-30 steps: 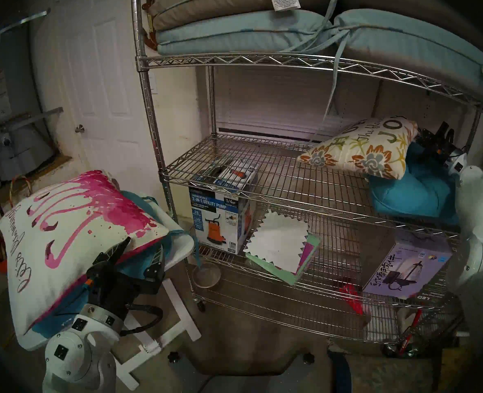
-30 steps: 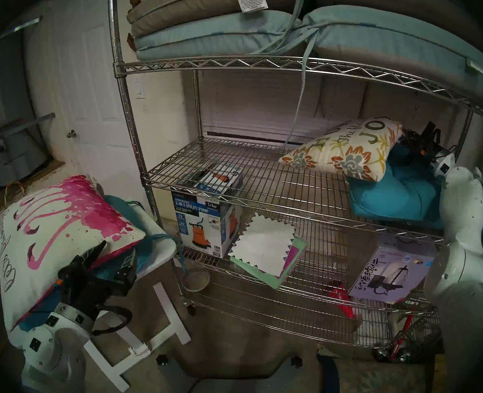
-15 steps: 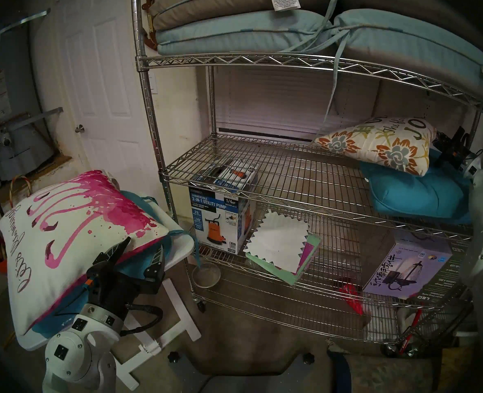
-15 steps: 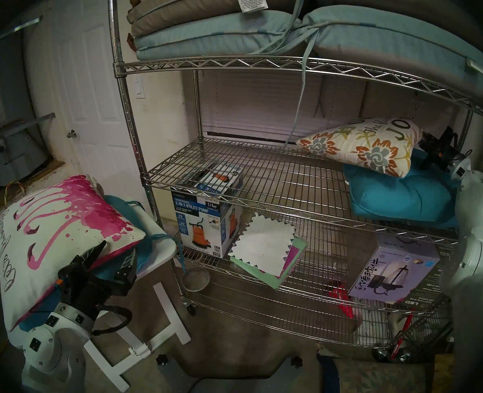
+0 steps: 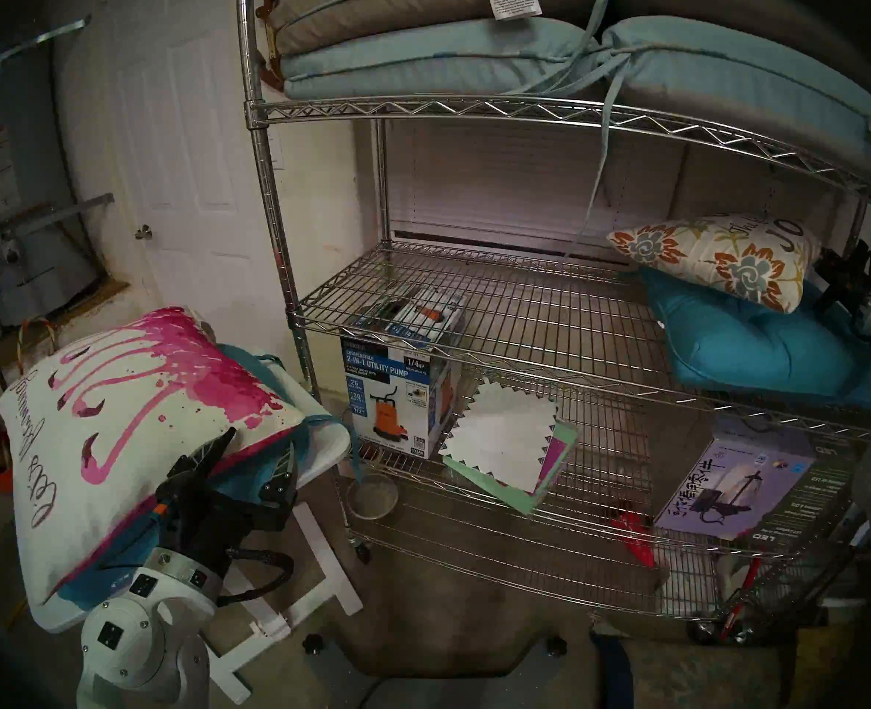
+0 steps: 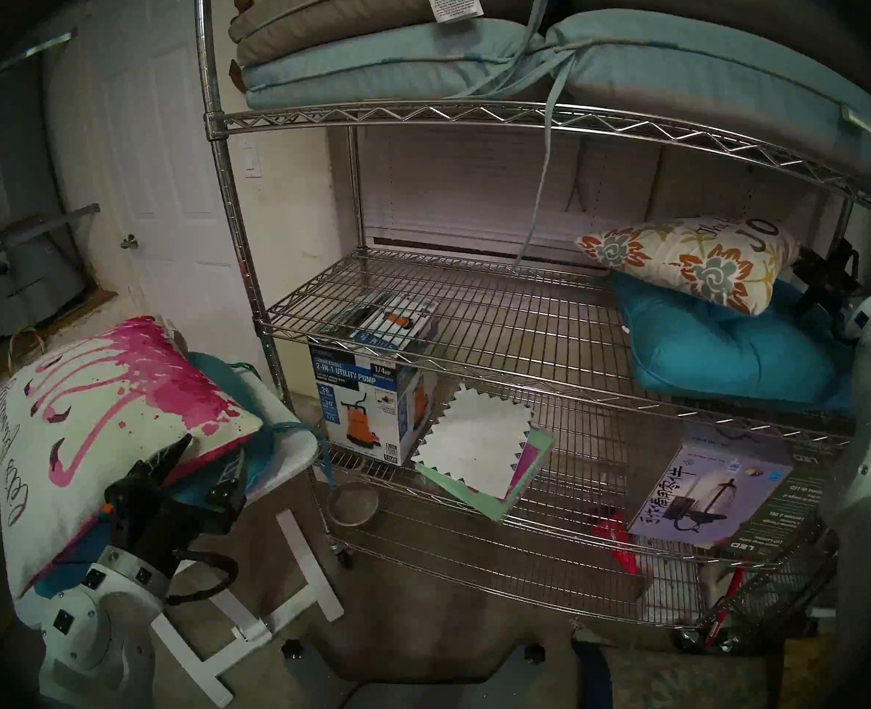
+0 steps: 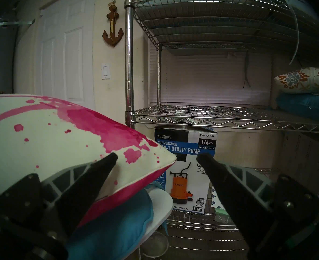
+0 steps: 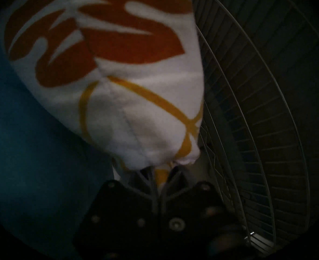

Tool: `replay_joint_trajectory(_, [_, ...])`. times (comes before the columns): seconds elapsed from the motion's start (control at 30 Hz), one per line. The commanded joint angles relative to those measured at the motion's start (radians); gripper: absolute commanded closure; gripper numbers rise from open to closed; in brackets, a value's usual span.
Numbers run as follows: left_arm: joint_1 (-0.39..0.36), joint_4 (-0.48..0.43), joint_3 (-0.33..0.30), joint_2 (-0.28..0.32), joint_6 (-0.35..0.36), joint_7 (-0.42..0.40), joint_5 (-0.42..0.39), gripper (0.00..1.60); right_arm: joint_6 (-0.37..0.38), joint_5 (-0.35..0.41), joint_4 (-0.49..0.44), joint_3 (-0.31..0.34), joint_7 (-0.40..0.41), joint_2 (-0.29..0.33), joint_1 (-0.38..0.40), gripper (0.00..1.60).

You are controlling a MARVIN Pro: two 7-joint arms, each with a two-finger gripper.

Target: Put cushion on the shelf

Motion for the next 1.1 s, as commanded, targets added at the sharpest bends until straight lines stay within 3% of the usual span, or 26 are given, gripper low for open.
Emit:
replay_joint_trajectory(0.0, [-0.001,-0.020,0.001,-0.001,-0.003,0.001,0.000,0.00,0.002,0.008,-0.020,0.016,-0.042,0.078,0.018,1.60])
replay_joint_trajectory(1.0, [0.000,-0.021,0.001,-0.002,-0.003,0.001,0.001,0.00,0.002,0.072,-0.069,0.037,-0.123,0.154,-0.135,1.60])
replay_joint_trajectory(1.03, [0.000,-0.021,0.001,-0.002,-0.003,0.001,0.001,0.00,0.002,0.074,-0.072,0.038,-0.126,0.155,-0.138,1.29])
replay_joint_trajectory(1.07, [0.000,-0.021,0.001,-0.002,-0.003,0.001,0.001,0.00,0.002,0.075,-0.074,0.038,-0.127,0.156,-0.139,0.32])
